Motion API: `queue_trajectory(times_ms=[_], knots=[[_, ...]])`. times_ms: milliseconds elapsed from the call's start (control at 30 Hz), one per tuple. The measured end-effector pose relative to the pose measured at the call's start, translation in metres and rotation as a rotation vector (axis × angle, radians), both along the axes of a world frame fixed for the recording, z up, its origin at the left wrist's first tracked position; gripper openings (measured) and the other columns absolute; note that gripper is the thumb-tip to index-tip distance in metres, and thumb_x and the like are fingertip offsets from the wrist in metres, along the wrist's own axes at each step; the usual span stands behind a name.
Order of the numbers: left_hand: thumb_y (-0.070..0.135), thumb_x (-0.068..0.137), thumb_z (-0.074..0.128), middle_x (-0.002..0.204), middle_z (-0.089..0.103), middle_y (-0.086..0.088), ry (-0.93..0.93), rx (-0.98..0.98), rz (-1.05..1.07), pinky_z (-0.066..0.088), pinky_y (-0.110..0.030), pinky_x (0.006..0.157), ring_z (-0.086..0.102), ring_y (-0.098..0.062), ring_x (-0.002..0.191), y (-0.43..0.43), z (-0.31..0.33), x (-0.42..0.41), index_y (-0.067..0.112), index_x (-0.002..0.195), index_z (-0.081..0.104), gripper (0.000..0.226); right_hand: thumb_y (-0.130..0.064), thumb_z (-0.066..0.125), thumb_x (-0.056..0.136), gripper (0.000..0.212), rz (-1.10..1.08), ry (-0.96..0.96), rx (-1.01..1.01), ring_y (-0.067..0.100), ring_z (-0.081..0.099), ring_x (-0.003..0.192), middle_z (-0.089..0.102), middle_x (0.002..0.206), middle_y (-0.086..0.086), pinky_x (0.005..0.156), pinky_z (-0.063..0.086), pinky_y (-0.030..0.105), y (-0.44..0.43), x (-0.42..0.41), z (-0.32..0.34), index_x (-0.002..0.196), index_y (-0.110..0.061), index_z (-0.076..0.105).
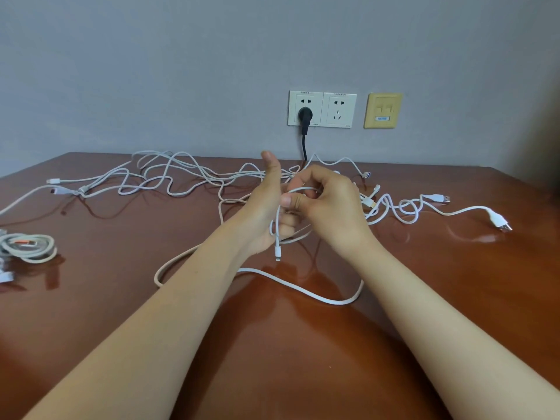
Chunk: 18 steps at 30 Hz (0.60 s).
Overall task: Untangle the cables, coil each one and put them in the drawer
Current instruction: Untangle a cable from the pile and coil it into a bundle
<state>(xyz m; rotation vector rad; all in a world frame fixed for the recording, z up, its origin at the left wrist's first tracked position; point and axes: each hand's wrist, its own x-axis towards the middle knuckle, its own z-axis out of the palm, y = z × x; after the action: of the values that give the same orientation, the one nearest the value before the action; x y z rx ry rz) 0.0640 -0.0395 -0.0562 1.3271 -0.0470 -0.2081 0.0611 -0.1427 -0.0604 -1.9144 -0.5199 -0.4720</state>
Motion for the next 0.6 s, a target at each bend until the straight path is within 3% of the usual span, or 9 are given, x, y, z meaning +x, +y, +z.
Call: queue_trajectory(times_ms=[67,133,233,300,433,533,600], knots=[[0.076,0.075,0.022,0.038,0.025,0.009,-0.015,0.094,-0.089,0.009,-0.009,0.035,0.017,-0.001,0.030,-0.001,-0.002,-0.003,0.020,0.044,0.052,0.071,-0.002,0.070,0.073,0.018,-0.033,0.002,-0.040,0.003,0.054,0.053,0.054,0.056,-0.006,0.056,0.041,0.018,-0.003,0.000,0.000,0.072,-0.015,0.058],[0.064,0.068,0.041,0.045,0.028,0.009,-0.050,0.184,-0.196,0.010,-0.009,0.032,0.018,0.000,0.032,-0.001,-0.003,-0.007,0.024,0.068,0.047,0.041,0.004,0.060,0.074,0.020,-0.053,0.014,-0.082,-0.001,0.049,0.049,0.051,0.057,-0.007,0.050,0.036,0.015,-0.007,0.004,0.000,0.074,-0.015,0.055],[0.042,0.083,0.048,0.047,0.031,0.009,-0.060,0.221,-0.296,0.011,-0.008,0.031,0.019,0.002,0.033,0.003,-0.002,-0.010,0.023,0.076,0.039,0.022,0.004,0.060,0.076,0.029,-0.019,0.038,-0.042,0.000,0.042,0.052,0.047,0.063,-0.009,0.053,0.035,0.015,-0.013,0.010,0.002,0.077,-0.025,0.055],[0.028,0.094,0.042,0.046,0.032,0.009,-0.071,0.250,-0.328,0.013,-0.008,0.030,0.020,0.003,0.033,0.005,-0.002,-0.009,0.022,0.073,0.037,0.023,-0.002,0.070,0.076,0.028,0.029,0.072,-0.010,0.004,0.042,0.054,0.049,0.071,-0.008,0.055,0.038,0.016,-0.018,0.013,0.004,0.077,-0.028,0.058],[0.025,0.100,0.035,0.044,0.033,0.008,-0.082,0.298,-0.317,0.016,-0.010,0.031,0.020,0.000,0.033,0.007,-0.005,-0.007,0.013,0.080,0.047,0.026,0.000,0.063,0.084,0.009,0.181,0.188,0.079,0.000,0.043,0.038,0.056,0.065,0.002,0.045,0.039,0.011,-0.021,0.011,0.007,0.079,-0.007,0.064],[0.027,0.102,0.029,0.041,0.029,0.009,-0.098,0.262,-0.277,0.019,-0.012,0.034,0.020,-0.002,0.034,0.007,-0.007,-0.006,0.013,0.077,0.044,0.032,-0.004,0.050,0.093,0.016,0.196,0.241,0.151,0.000,0.044,0.036,0.055,0.063,0.009,0.043,0.038,0.010,-0.024,0.015,0.005,0.082,-0.002,0.062],[0.027,0.103,0.027,0.040,0.029,0.009,-0.108,0.237,-0.237,0.028,-0.013,0.035,0.028,-0.003,0.034,0.008,-0.007,-0.005,0.015,0.075,0.042,0.034,-0.007,0.049,0.094,0.020,0.176,0.251,0.137,0.001,0.040,0.036,0.057,0.062,0.007,0.040,0.033,0.010,-0.026,0.017,0.003,0.077,-0.010,0.059]])
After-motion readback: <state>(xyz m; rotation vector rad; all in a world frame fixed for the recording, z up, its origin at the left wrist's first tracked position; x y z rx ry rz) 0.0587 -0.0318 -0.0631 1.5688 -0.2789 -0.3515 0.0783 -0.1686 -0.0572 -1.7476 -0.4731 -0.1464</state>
